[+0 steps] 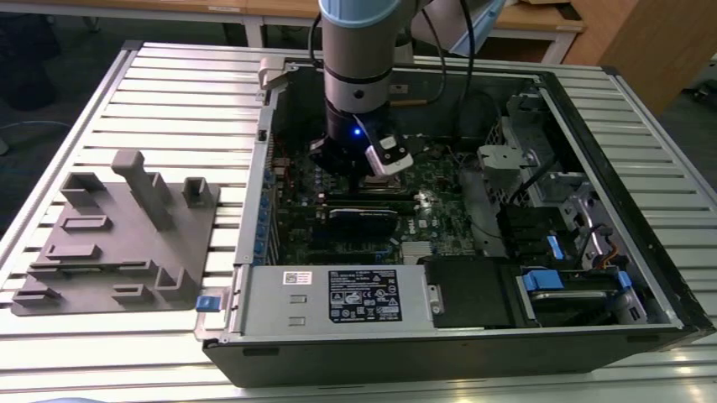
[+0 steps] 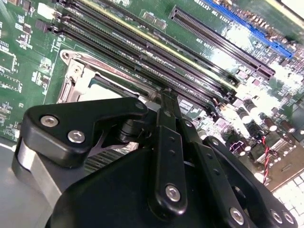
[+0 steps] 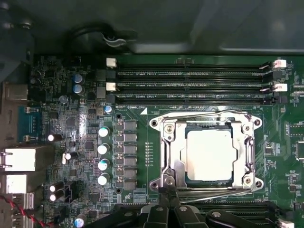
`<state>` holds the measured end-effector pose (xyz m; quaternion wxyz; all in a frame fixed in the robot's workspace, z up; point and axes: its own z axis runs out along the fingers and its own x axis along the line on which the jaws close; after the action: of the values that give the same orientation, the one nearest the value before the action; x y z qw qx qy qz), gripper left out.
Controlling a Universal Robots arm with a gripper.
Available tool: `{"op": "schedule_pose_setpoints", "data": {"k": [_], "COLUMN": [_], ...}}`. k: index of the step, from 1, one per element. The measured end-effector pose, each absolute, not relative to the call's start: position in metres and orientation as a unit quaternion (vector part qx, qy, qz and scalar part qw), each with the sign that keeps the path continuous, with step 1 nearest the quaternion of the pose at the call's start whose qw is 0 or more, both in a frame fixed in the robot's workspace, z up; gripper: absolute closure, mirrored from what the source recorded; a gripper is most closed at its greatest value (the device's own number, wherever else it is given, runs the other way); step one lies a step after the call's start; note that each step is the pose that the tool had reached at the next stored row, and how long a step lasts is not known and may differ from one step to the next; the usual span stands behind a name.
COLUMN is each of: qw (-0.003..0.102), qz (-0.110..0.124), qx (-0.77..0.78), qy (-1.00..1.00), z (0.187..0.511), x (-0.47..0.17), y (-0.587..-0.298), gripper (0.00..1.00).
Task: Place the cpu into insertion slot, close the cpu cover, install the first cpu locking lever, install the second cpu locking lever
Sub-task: 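Install the second cpu locking lever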
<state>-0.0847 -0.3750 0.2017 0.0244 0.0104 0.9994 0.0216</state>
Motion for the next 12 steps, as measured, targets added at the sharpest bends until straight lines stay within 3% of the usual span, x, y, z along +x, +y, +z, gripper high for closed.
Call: {"op": "schedule_pose_setpoints", "data": {"k": [12], "qw": [0.04], "qz": [0.042], "qx": [0.01], "qy": [0.998], "z": [0.1995], "x": [-0.0944], "y": [-0.375], "gripper": [0.89]}}
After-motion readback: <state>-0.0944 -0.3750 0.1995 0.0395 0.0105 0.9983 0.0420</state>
